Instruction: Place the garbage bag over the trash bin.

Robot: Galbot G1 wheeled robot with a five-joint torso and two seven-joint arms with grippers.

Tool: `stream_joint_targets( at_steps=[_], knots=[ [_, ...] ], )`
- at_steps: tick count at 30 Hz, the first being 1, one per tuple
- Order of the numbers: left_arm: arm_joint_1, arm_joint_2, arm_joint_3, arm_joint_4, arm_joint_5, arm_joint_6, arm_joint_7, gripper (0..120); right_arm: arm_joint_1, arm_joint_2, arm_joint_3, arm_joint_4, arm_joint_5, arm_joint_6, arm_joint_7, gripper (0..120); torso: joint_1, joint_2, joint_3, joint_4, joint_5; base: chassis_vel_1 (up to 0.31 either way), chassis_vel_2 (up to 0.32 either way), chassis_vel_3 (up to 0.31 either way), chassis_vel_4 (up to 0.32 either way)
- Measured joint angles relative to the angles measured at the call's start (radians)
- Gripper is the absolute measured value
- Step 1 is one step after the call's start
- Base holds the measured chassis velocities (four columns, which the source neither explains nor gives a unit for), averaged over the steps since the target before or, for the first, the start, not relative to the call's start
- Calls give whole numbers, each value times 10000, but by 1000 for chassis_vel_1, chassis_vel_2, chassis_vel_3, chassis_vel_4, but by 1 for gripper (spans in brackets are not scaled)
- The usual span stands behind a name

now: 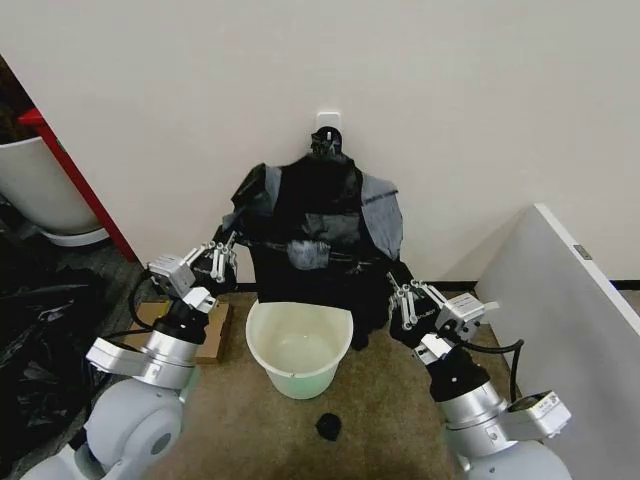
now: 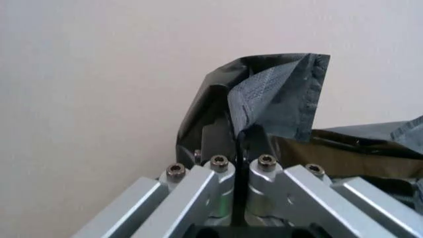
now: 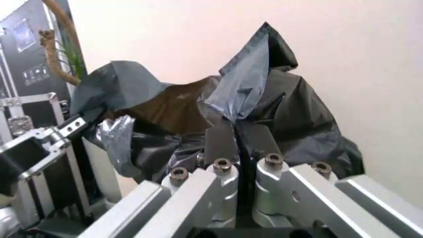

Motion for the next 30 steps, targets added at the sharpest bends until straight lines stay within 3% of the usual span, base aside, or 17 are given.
stream_joint_targets(
  at_steps=[14, 17, 30],
  knots=[
    [-171, -406, 649, 894, 638, 33, 49, 0, 575, 353, -1570, -1074, 626, -410, 381, 0, 0, -1, 0, 2, 0, 0, 0, 0, 0],
    [-293, -517, 1093, 1511, 690, -115, 180, 0, 782, 548, -1604, -1616, 553, -358, 326, 0, 0, -2, 0, -2, -2, 0, 0, 0, 0],
    [-335, -967, 1434, 2166, 1031, -591, 612, 0, 1530, 1051, -1626, -3404, 668, 116, -141, 0, 0, -1, 0, 1, 0, 0, 0, 0, 0]
  ],
)
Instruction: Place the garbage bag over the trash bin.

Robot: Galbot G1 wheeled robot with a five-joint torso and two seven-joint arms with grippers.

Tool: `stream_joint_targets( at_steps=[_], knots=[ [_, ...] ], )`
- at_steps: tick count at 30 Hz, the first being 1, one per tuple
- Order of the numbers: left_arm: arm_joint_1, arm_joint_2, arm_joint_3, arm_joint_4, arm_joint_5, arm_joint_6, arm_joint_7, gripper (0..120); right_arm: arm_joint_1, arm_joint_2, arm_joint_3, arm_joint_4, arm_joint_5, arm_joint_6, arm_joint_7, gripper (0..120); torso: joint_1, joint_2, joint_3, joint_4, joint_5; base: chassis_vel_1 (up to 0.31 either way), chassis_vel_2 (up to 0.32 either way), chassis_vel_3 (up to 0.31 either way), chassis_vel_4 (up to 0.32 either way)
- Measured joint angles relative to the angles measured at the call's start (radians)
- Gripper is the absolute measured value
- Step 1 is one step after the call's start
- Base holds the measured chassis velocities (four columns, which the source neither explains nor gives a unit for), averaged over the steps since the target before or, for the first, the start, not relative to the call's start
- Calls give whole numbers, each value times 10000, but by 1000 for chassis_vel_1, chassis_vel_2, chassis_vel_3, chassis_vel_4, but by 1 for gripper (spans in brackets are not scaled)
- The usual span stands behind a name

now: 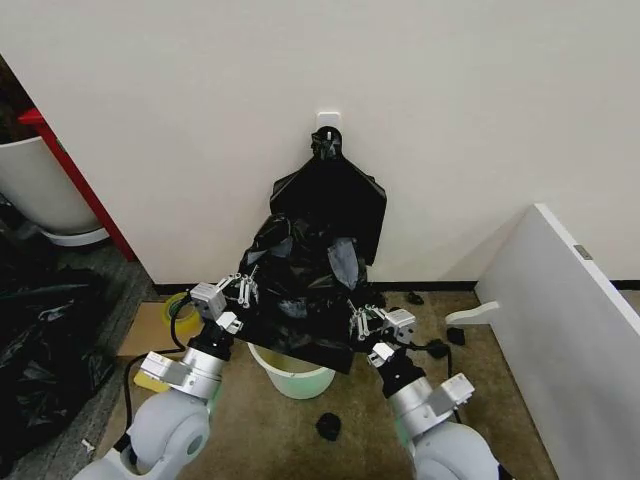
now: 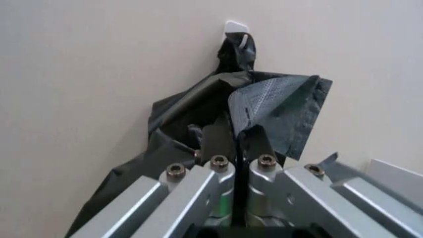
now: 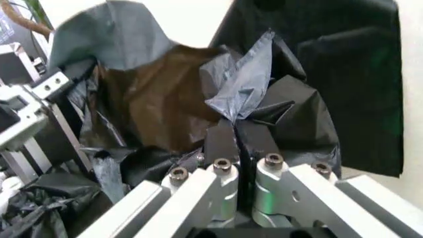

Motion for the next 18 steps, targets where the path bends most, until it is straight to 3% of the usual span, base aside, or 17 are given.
stream_joint_targets(
  at_steps=[10, 18],
  knots=[
    [-29, -1034, 237, 992, -173, -317, 258, 0, 345, 179, 457, -829, -605, 214, -226, 0, 0, 0, 0, 0, 0, 0, 0, 0, 0],
    [419, -1235, 320, 1166, -325, -294, 104, 0, -185, -236, 298, -767, -1010, 18, 117, 0, -1, 0, -1, 0, 0, 0, 0, 0, 0]
  ],
)
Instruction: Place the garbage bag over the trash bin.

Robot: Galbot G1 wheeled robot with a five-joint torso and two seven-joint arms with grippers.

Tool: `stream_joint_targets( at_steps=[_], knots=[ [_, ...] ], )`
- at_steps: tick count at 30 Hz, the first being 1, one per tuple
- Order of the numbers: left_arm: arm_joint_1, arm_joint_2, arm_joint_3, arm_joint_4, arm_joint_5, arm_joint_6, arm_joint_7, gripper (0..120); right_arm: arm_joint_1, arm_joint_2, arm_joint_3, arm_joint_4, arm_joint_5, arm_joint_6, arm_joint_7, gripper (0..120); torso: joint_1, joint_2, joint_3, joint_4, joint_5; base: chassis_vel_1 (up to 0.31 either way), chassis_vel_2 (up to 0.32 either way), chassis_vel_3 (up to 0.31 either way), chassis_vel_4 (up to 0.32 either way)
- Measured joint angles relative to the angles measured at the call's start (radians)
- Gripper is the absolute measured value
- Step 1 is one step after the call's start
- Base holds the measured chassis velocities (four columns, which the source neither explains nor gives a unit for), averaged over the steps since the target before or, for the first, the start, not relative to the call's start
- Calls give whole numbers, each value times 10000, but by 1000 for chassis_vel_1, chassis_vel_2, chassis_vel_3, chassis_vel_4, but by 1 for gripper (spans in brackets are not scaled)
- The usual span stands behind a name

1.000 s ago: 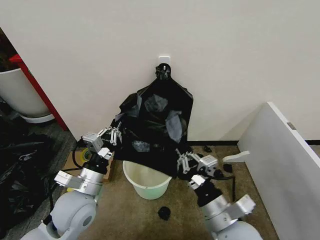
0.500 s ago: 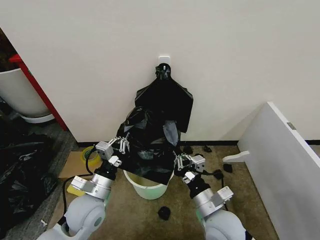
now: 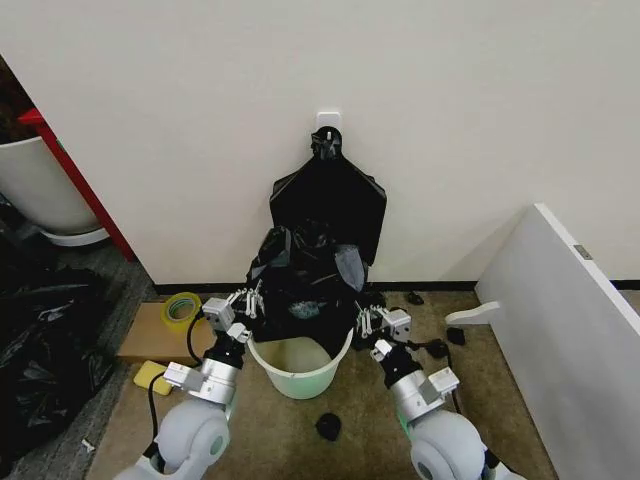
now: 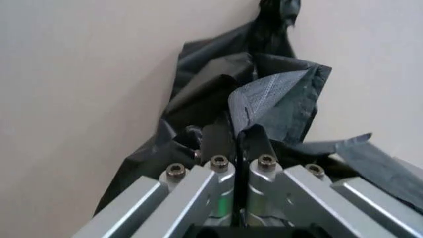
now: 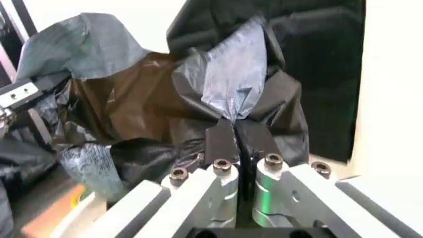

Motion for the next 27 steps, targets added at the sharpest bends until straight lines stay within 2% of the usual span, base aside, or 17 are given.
stream_joint_targets(
  at_steps=[5, 10, 13, 16, 17, 20, 22, 27],
  knots=[
    [379, -11, 110, 80, 83, 30, -221, 0, -210, -339, -346, 106, -72, -266, 317, 0, -1, 0, 0, -1, 0, 0, 0, 0, 0],
    [798, 154, 182, 169, 686, 71, -811, 0, -295, -777, -676, 447, 196, -862, 852, 0, -1, 0, 0, 0, 0, 0, 0, 0, 0],
    [1118, 317, 203, 137, 1226, 228, -1410, 0, -392, -1129, -901, 797, 547, -1393, 1367, 0, 0, 0, 0, 0, -2, 0, 0, 0, 0],
    [1566, 680, 235, -259, 1777, 735, -2323, 0, -625, -1644, -1285, 1503, 1188, -2303, 2167, 0, -1, 0, -1, -1, 0, 0, 0, 0, 0],
    [1566, 680, 235, -259, 1777, 735, -2323, 0, -625, -1644, -1285, 1503, 1188, -2303, 2167, 0, -1, 0, -1, -1, 0, 0, 0, 0, 0],
    [2004, 1167, 234, -847, 2082, 1508, -3096, 0, -840, -2108, -1569, 2526, 2091, -3408, 3072, 0, -1, 0, -1, 1, -2, 0, 0, 0, 0],
    [2281, 1630, 153, -1454, 2287, 2491, -3868, 0, -878, -2390, -1617, 3203, 2999, -4281, 3727, 0, -1, 1, 0, -1, -2, 0, 0, 0, 0],
    [2267, 1908, 160, -1759, 2304, 3643, -4675, 0, -600, -2477, -1651, 3289, 3638, -4826, 4018, 0, 0, 1, 1, -1, -2, 0, 0, 0, 0]
  ],
)
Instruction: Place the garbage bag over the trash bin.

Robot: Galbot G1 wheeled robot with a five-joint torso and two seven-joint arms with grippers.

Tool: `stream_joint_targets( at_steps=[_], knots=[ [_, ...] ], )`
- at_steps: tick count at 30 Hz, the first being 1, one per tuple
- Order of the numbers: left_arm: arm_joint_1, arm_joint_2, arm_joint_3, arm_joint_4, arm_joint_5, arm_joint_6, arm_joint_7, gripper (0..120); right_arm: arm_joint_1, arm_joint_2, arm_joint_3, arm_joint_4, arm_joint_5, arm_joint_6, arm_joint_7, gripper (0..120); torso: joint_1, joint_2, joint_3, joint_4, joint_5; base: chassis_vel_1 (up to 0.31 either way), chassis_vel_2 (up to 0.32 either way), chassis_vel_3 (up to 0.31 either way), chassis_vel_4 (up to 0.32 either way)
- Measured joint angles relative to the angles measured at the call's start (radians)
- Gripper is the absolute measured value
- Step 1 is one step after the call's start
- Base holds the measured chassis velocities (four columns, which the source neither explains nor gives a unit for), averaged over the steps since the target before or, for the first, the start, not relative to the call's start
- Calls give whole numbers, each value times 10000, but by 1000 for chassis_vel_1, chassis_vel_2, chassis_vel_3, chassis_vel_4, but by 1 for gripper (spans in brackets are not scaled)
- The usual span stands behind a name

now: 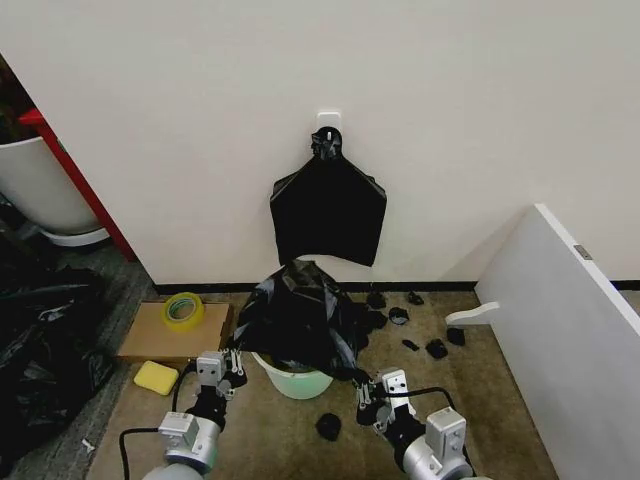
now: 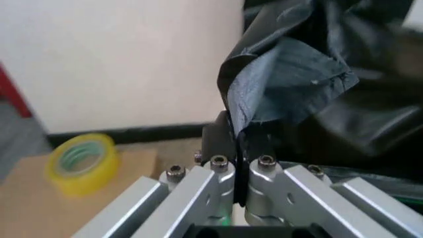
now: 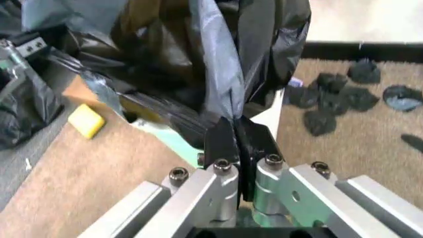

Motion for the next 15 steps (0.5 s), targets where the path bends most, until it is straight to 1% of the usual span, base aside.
stream_joint_targets(
  at_steps=[5, 6, 9, 12, 15],
  knots=[
    [77, 113, 143, -20, 149, 874, -642, 0, 198, -79, -215, -302, 244, -488, 263, 0, 0, 0, 0, 1, 0, 0, 0, 0, 0],
    [77, 113, 143, -20, 149, 874, -642, 0, 198, -79, -215, -302, 244, -488, 263, 0, 0, 0, 0, 1, 0, 0, 0, 0, 0],
    [60, 102, 184, 13, 162, 1285, -995, 0, 311, 25, -312, -563, 215, -851, 466, 0, 0, 0, 0, 1, 0, 0, 0, 0, 0],
    [-61, 89, 299, 153, 177, 1528, -1183, 0, 439, 202, -373, -958, 103, -1156, 594, 0, 1, 0, 1, 2, 1, 0, 0, 0, 0],
    [-218, 89, 452, 302, 156, 1566, -1221, 0, 479, 290, -400, -1179, -20, -1260, 607, 0, 1, 0, 0, 2, 0, 0, 0, 0, 0]
  ],
)
